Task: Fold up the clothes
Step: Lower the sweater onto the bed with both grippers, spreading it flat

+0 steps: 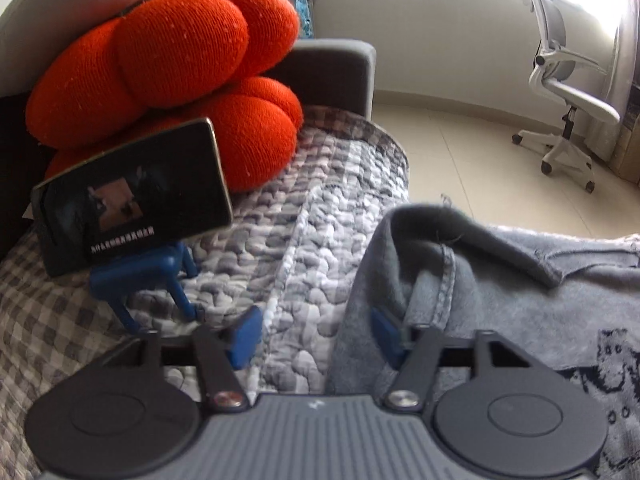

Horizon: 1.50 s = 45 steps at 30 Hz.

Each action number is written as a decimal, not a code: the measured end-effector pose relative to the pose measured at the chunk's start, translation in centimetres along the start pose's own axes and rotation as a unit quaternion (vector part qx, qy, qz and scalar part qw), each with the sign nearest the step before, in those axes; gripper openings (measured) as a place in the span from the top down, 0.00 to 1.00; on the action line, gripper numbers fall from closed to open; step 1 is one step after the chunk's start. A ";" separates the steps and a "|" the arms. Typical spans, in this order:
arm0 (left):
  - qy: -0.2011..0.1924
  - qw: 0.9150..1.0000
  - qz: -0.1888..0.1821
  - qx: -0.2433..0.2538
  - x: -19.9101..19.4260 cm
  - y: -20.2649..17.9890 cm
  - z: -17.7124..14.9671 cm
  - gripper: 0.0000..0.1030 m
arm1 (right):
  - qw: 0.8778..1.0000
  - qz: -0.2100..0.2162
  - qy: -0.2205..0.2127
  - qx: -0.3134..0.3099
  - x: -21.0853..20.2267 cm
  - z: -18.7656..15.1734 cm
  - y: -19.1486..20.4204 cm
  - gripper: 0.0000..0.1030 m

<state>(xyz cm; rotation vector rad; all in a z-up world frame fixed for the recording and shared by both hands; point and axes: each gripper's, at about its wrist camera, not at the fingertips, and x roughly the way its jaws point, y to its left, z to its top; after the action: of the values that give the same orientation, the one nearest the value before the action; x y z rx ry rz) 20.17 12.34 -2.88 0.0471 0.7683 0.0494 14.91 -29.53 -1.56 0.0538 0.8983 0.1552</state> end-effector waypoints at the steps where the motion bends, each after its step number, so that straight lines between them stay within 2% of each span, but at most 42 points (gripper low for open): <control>1: 0.005 1.000 0.005 0.011 0.5 -0.4 -0.2 1.00 | 1.000 -0.012 -0.004 -0.011 -0.1 0.0 0.2 0.78; 2: -0.004 1.000 0.016 0.023 0.5 -0.7 -0.1 1.00 | 1.000 -0.023 -0.016 -0.011 -0.4 0.3 0.2 0.94; 5: -0.042 0.999 0.026 0.019 -0.5 -0.5 1.2 1.00 | 0.994 -0.089 -0.070 -0.004 -2.2 1.4 -0.7 0.94; 7: -0.060 0.998 0.030 0.016 -1.0 -0.5 2.2 1.00 | 0.989 -0.113 -0.093 -0.001 -2.7 1.8 -1.2 0.95; 10: -0.064 0.997 0.034 0.026 -1.4 -0.7 2.8 1.00 | 0.971 -0.211 -0.104 -0.038 -1.3 1.8 -1.4 0.95; 11: -0.060 0.997 0.031 0.028 -1.5 -0.7 2.8 1.00 | 0.966 -0.229 -0.107 -0.044 -0.9 1.7 -1.6 0.95; 13: -0.046 0.999 0.015 0.017 -1.6 -0.4 2.3 0.96 | 0.969 -0.216 -0.112 -0.028 -0.8 1.3 -2.5 0.95; 16: -0.029 1.000 -0.007 -0.009 -1.3 0.3 1.2 0.83 | 0.969 -0.226 -0.096 0.006 -0.4 1.1 -4.2 0.95; 17: -0.025 1.000 -0.012 -0.012 -1.1 0.4 0.9 0.74 | 0.969 -0.230 -0.090 0.010 -0.2 1.0 -4.5 0.95; 18: -0.020 1.000 -0.021 -0.012 -0.9 0.3 0.6 0.62 | 0.969 -0.230 -0.087 0.004 -0.1 0.8 -4.2 0.95; 19: -0.015 0.999 -0.029 -0.014 -0.6 0.2 0.4 0.55 | 0.970 -0.226 -0.086 -0.006 0.0 0.7 -3.7 0.95; 20: -0.008 0.999 -0.039 -0.020 -0.3 0.0 0.1 0.43 | 0.971 -0.223 -0.085 -0.016 0.0 0.6 -3.3 0.95; 21: -0.003 0.999 -0.045 -0.023 0.1 -0.2 -0.1 0.42 | 0.970 -0.226 -0.089 -0.021 -0.1 0.8 -2.8 0.89; 22: -0.004 0.999 -0.046 -0.021 0.4 -0.5 -0.2 0.43 | 0.969 -0.228 -0.096 -0.015 -0.5 1.0 -2.8 0.85; 23: -0.005 0.999 -0.047 -0.019 0.6 -0.7 -0.4 0.56 | 0.968 -0.229 -0.104 -0.005 -1.0 1.2 -2.9 0.83; 24: -0.006 0.999 -0.049 -0.018 0.8 -0.9 -0.5 0.82 | 0.971 -0.216 -0.106 0.005 -1.3 1.2 -3.1 0.83; 26: -0.006 0.998 -0.056 -0.026 0.6 -0.8 -0.4 0.97 | 0.978 -0.182 -0.104 0.016 -1.6 1.3 -3.2 0.83; 30: -0.021 0.996 -0.064 -0.064 -0.5 0.2 0.3 0.98 | 0.981 -0.183 -0.069 -0.005 0.3 0.7 -2.0 0.83; 32: -0.025 0.995 -0.058 -0.078 -0.5 0.5 0.4 0.98 | 0.985 -0.164 -0.046 0.006 1.4 0.2 -2.0 0.83; 35: -0.022 0.997 -0.015 -0.074 0.1 -0.2 0.3 0.98 | 0.984 -0.173 -0.052 0.003 1.9 -0.1 -2.0 0.83; 37: -0.030 0.997 0.016 -0.069 0.2 -0.5 0.5 0.98 | 0.980 -0.193 -0.057 0.004 1.8 -0.2 -2.2 0.94; 40: -0.061 0.995 0.060 -0.053 -0.7 0.2 1.5 0.98 | 0.973 -0.222 -0.064 0.005 1.7 -0.4 -2.5 0.98; 45: -0.078 0.992 0.075 -0.064 -1.9 1.9 2.4 0.98 | 0.973 -0.218 -0.072 0.008 1.4 -0.2 -2.4 0.98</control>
<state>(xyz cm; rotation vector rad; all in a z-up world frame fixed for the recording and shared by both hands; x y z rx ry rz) 20.45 14.09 0.30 -0.0129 0.6024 0.2354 15.87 -31.66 -3.09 -0.1165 0.7463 -0.2628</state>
